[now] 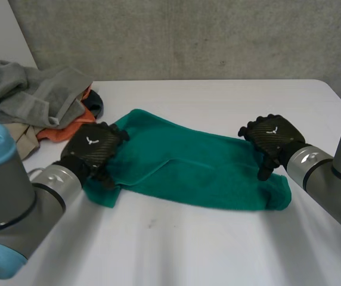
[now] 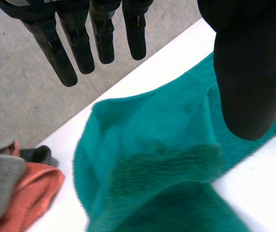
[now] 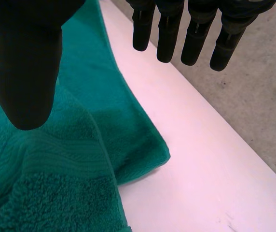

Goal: Fold the laundry.

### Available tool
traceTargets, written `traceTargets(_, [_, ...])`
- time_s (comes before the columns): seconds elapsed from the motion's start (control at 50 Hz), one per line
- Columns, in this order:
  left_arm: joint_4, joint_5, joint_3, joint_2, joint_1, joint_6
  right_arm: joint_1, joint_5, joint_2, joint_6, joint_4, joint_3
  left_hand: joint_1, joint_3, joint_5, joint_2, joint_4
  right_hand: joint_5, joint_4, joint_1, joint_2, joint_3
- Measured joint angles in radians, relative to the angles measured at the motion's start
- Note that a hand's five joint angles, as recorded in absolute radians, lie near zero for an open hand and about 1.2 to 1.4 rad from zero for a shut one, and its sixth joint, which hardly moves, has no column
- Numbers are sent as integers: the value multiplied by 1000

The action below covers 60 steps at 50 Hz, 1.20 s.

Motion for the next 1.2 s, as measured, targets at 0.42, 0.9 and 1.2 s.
traceTargets(0.42, [190, -234, 89, -239, -16, -59, -9, 8, 8, 10, 10, -16, 550, 527, 540, 536, 537, 0, 0, 0, 0, 0])
traceTargets(0.9, [106, -168, -7, 70, 26, -36, 59, -20, 359, 84, 400, -557, 784, 856, 839, 859, 873, 0, 0, 0, 0, 0])
traceTargets(1.2, [130, -88, -26, 195, 56, -33, 93, -6, 632, 136, 551, -906, 784, 857, 839, 859, 877, 832, 846, 784, 818, 829])
